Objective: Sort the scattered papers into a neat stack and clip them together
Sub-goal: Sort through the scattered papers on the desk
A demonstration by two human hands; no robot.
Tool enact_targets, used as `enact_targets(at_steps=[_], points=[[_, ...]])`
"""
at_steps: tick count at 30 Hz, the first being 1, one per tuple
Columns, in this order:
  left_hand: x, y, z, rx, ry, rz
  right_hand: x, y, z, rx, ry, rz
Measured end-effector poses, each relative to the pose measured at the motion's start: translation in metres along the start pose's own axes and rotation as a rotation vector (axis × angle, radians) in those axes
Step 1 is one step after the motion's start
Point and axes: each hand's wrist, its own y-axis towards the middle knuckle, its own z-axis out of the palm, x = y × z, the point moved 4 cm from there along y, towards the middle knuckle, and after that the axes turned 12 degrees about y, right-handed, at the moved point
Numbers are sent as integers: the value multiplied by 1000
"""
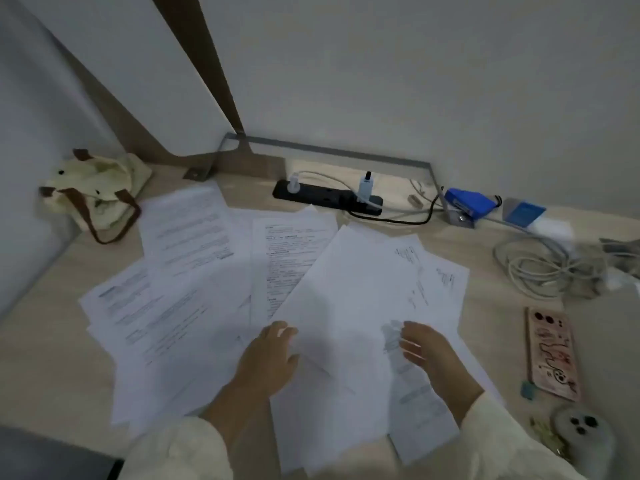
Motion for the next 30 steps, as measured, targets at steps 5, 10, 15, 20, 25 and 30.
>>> enact_targets(at_steps=[5, 10, 15, 20, 25, 30], points=[[35, 18, 9, -62, -116, -265, -34, 13, -6, -111, -147, 57], [59, 51, 4, -128, -506, -574, -40, 22, 4, -118, -165, 48], [76, 75, 13, -85, -680, -729, -47, 27, 20, -83, -60, 94], [76, 88, 14, -5, -633, -629, -47, 33, 27, -187, -115, 23], [59, 78, -6, -107, -729, -432, -26, 33, 19, -252, -135, -111], [49, 48, -27, -127, -965, -358, 32, 13, -3, -417, -190, -348]])
